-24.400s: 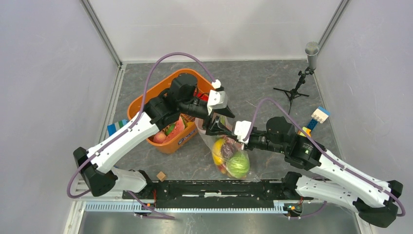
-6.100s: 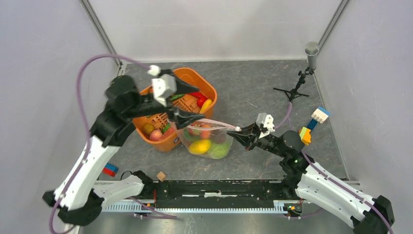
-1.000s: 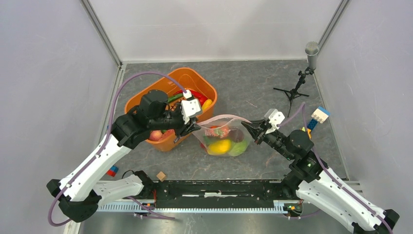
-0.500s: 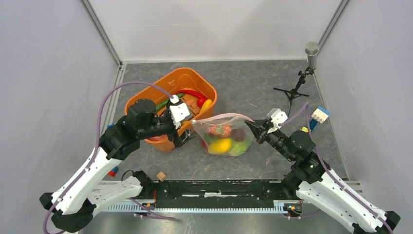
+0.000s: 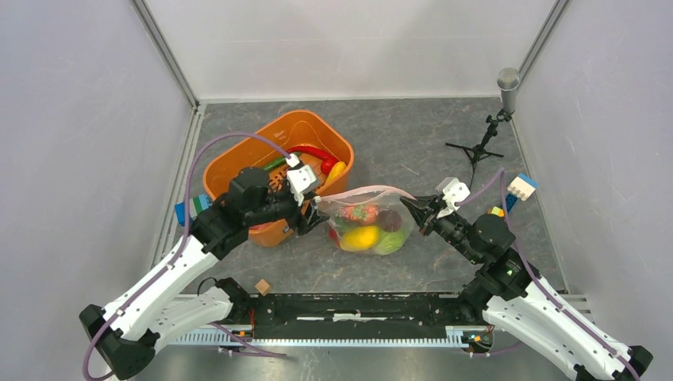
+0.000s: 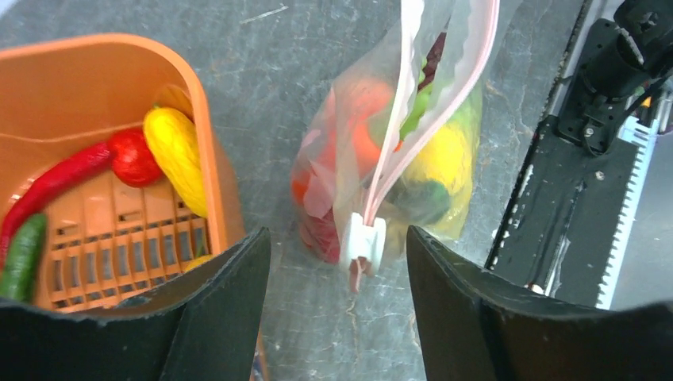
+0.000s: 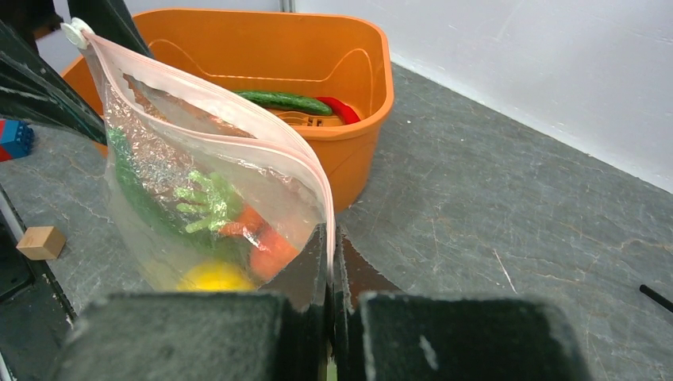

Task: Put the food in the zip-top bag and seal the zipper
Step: Unzip the zipper food storage bag at the center of the board.

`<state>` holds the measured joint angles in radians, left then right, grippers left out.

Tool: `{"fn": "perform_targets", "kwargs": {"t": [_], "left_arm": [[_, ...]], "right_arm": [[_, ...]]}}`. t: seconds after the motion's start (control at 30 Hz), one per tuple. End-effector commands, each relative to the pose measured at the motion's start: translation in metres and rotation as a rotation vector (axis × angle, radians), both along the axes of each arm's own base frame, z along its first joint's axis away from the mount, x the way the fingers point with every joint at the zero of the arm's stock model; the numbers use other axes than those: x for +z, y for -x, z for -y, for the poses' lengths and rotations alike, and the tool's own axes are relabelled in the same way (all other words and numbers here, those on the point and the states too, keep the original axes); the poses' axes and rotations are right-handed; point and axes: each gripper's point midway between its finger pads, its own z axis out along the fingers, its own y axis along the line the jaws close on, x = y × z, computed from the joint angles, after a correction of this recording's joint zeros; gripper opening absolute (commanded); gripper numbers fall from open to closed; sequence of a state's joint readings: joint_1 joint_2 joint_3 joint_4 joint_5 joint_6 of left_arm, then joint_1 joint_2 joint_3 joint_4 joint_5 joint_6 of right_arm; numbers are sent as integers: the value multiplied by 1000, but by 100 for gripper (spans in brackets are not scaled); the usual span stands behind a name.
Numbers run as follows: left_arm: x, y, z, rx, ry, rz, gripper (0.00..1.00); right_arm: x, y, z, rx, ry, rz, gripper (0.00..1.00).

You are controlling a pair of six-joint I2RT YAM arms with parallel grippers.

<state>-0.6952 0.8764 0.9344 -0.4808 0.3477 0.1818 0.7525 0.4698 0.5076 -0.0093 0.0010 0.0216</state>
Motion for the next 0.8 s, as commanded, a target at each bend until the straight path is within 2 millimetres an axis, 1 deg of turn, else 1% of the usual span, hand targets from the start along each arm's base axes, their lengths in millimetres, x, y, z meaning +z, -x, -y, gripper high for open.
{"fn": "perform_targets", "kwargs": {"t": [0.0, 0.03, 0.1, 0.2, 0.23, 0.3, 0.37, 0.47, 0.5, 0.53, 0.6, 0.63, 0.7, 0.73, 0.77], "left_arm": [[39, 2, 20, -34, 285, 65, 65], [40, 4, 22, -41, 328, 51, 62], [41, 7, 27, -66, 379, 53, 53], [42, 9, 29, -94, 395, 58, 39], [43, 9, 28, -96, 397, 64, 36], [48, 10, 29, -102, 413, 80, 34], [52, 11, 29, -108, 430, 90, 24], [52, 12, 30, -119, 431, 85, 7], [52, 12, 30, -119, 431, 86, 4], [50, 12, 29, -116, 427, 85, 2], [49, 10, 28, -105, 419, 88, 2], [49, 10, 27, -101, 418, 91, 2], [49, 5, 26, -74, 416, 93, 2], [50, 2, 25, -57, 415, 92, 2], [49, -1, 25, -44, 406, 89, 2]], "right_arm": [[29, 2, 4, -7, -55, 60, 0], [30, 2, 3, -6, -55, 63, 0], [31, 2, 4, -7, -57, 65, 0], [31, 2, 4, -9, -56, 65, 0], [31, 2, 5, -11, -55, 62, 0], [29, 2, 4, -11, -52, 60, 0], [27, 1, 3, -8, -53, 56, 0], [24, 1, 2, -7, -54, 50, 0], [23, 0, 2, -8, -54, 47, 0], [22, 0, 2, -9, -54, 45, 0], [24, -1, 2, -11, -54, 43, 1], [25, -1, 2, -11, -50, 42, 6], [33, -1, 0, -3, -41, 49, 23], [43, 3, -5, 32, -41, 66, 39], [45, 5, -6, 50, -16, 60, 55]]}}
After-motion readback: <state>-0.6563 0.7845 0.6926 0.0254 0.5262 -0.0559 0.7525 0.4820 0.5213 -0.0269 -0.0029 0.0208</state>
